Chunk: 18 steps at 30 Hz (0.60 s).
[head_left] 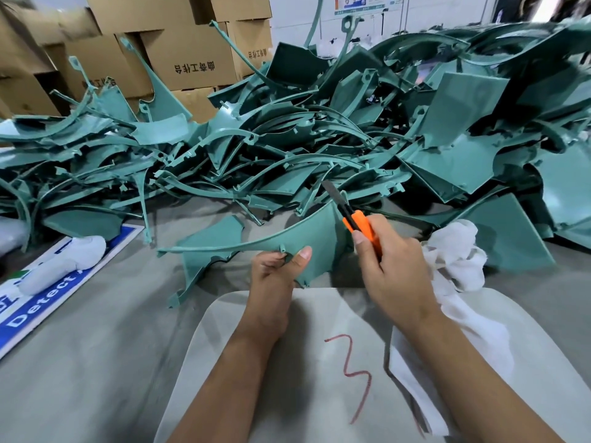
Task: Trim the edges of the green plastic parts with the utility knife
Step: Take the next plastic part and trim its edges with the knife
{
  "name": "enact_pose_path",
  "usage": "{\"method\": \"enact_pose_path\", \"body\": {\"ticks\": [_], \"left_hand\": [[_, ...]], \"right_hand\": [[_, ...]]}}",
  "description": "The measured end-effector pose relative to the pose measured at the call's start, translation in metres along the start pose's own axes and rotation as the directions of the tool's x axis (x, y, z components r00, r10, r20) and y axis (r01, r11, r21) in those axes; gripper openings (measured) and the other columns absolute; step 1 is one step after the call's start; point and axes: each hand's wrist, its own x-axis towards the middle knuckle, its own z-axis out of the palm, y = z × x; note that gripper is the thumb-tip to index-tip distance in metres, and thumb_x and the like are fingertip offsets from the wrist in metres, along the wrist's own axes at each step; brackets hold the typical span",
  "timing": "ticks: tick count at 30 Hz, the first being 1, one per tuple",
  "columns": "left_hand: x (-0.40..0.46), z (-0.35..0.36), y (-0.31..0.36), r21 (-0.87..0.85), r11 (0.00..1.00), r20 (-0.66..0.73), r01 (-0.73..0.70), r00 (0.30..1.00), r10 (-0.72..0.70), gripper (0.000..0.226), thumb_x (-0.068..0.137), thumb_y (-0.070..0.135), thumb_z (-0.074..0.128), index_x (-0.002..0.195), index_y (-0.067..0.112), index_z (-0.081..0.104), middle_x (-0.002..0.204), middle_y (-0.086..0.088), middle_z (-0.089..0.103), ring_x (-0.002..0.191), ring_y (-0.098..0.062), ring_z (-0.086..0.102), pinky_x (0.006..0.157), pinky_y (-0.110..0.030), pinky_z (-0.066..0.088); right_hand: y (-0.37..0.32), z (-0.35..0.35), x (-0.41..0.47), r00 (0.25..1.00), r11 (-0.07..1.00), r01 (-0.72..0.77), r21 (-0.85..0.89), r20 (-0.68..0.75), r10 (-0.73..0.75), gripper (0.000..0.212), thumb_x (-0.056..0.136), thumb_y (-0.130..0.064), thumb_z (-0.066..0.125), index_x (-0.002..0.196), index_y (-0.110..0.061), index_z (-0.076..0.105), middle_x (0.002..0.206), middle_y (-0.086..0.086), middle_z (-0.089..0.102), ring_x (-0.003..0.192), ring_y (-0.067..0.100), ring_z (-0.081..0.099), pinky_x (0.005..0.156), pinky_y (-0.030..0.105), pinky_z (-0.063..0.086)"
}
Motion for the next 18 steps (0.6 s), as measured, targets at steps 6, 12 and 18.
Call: {"method": "enact_pose_path", "body": {"ticks": [6,12,18], "left_hand": [[-0.001,-0.002,0.002,-0.229,0.973,0.056,0.023,0.998,-0.011,0.051,0.091,0.006,0.069,0.131,-0.016,0.045,0.126,-0.026,0.068,0.120,-0.041,0.065,0.106,-0.044,0.053],[0.003,-0.016,0.010,-0.054,0.987,0.107,-0.154,0.981,0.159,0.026,0.088,0.021,0.075,0.070,0.012,0.058,0.083,-0.017,0.060,0.082,-0.025,0.059,0.080,-0.038,0.051],[0.005,-0.026,0.025,-0.043,0.975,0.031,-0.216,0.976,0.217,0.033,0.092,0.021,0.072,0.069,0.010,0.050,0.076,-0.015,0.049,0.071,-0.020,0.048,0.067,-0.033,0.044]], "right_hand": [[0.003,-0.003,0.002,0.980,0.979,-0.169,0.114,-0.084,0.179,0.022,0.109,-0.029,0.050,0.088,-0.025,0.051,0.062,0.001,0.060,0.055,0.017,0.055,0.053,0.040,0.041],[0.003,-0.017,0.008,0.996,1.000,-0.006,-0.007,-0.087,0.005,0.018,0.108,-0.036,0.047,0.109,-0.023,0.060,0.072,-0.006,0.061,0.066,0.021,0.060,0.059,0.043,0.049],[0.017,-0.019,0.010,0.995,0.995,0.093,-0.044,0.041,-0.091,0.018,0.110,-0.024,0.053,0.122,-0.019,0.065,0.104,-0.007,0.068,0.097,0.020,0.062,0.083,0.040,0.050]]}}
